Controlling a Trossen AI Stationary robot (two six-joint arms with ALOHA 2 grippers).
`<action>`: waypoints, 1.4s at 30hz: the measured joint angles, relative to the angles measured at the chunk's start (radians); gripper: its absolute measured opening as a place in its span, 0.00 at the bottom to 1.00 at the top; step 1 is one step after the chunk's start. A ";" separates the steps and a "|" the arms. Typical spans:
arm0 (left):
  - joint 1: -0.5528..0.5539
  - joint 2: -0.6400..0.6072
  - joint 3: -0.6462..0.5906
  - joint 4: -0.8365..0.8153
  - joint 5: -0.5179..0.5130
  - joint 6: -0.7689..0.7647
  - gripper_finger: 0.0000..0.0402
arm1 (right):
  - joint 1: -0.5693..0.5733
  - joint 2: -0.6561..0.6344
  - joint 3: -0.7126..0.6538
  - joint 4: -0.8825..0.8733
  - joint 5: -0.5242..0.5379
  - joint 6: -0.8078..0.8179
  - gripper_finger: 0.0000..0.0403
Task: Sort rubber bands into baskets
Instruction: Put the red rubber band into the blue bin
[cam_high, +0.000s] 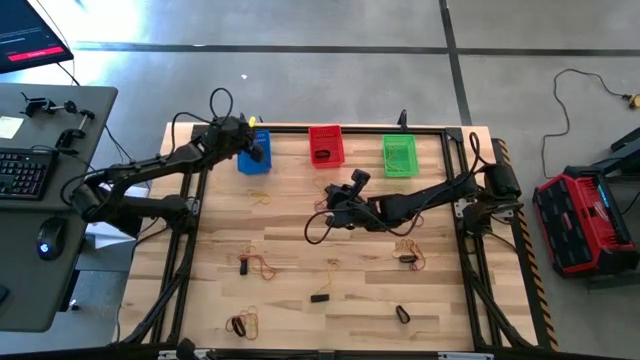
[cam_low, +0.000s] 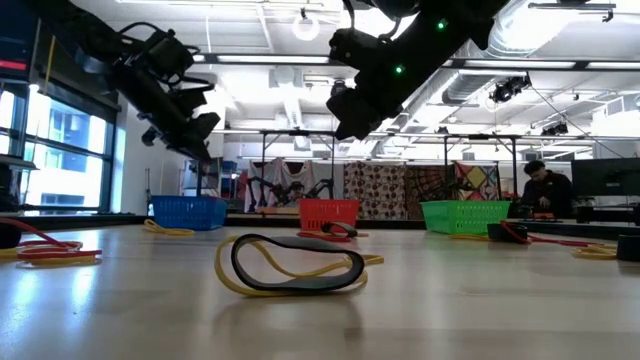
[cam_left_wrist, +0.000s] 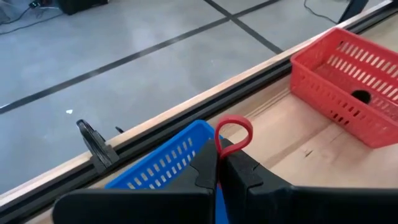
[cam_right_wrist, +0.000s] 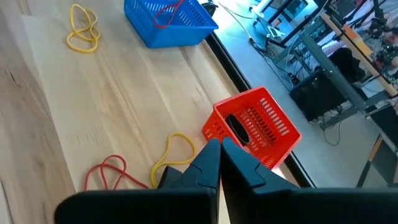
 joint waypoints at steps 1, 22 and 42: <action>0.000 -0.003 0.000 0.003 0.000 0.000 0.00 | 0.000 0.000 0.000 0.000 0.000 0.000 0.00; 0.051 0.064 0.000 0.029 0.036 -0.050 0.00 | -0.026 0.000 0.000 -0.016 -0.071 -0.064 0.00; 0.053 0.214 0.072 -0.166 0.102 -0.058 0.00 | -0.186 0.000 0.000 -0.094 -0.206 -0.122 0.00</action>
